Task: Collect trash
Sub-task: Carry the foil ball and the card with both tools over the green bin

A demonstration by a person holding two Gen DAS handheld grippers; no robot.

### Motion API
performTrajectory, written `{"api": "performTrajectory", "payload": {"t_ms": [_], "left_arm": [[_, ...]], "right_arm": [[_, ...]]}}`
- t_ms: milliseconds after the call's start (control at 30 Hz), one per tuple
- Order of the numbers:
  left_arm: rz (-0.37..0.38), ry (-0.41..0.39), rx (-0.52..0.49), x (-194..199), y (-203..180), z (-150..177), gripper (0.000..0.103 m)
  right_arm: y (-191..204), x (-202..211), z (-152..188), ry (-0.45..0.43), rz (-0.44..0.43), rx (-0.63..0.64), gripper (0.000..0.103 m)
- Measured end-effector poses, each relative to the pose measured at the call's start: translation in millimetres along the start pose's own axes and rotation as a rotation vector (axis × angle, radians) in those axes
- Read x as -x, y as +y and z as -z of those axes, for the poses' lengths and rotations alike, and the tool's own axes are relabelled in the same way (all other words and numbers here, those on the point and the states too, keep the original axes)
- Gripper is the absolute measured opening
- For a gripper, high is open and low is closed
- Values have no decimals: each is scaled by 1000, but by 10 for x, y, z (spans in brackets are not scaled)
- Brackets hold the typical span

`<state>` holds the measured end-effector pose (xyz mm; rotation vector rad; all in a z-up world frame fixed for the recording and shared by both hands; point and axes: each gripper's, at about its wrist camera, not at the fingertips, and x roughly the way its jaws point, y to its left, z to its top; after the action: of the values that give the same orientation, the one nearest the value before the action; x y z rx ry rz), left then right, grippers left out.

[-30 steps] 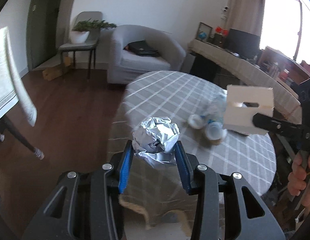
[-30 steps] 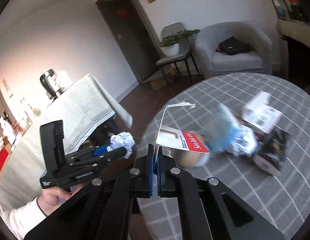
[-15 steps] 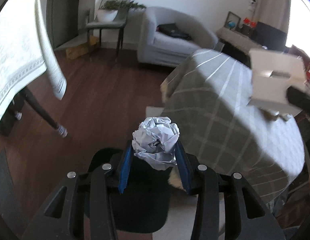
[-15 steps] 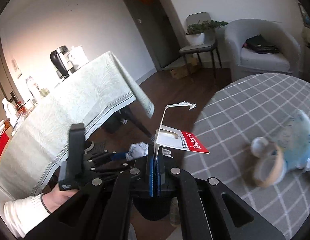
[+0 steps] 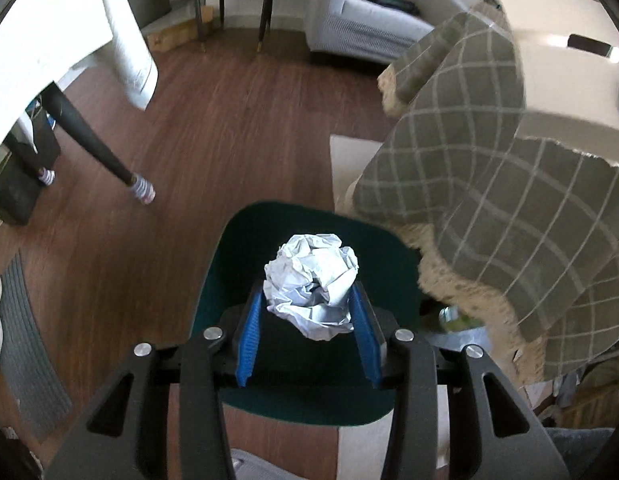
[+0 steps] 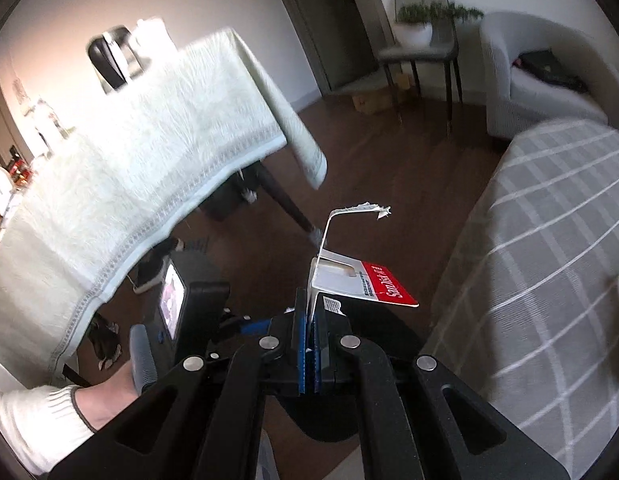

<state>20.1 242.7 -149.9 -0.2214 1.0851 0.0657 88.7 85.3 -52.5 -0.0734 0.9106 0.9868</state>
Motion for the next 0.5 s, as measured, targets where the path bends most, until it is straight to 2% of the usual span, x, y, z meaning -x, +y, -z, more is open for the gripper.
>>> {"api": "performTrajectory", "payload": {"t_ms": [200,500], "left_arm": [[-5,46,17,-84,151,99,50],[-5,-23,32,163,274,48,58]], "right_arm": [[47,-348,52,83,48,-8,2],[72,-780,187,177,64,-10,2]]}}
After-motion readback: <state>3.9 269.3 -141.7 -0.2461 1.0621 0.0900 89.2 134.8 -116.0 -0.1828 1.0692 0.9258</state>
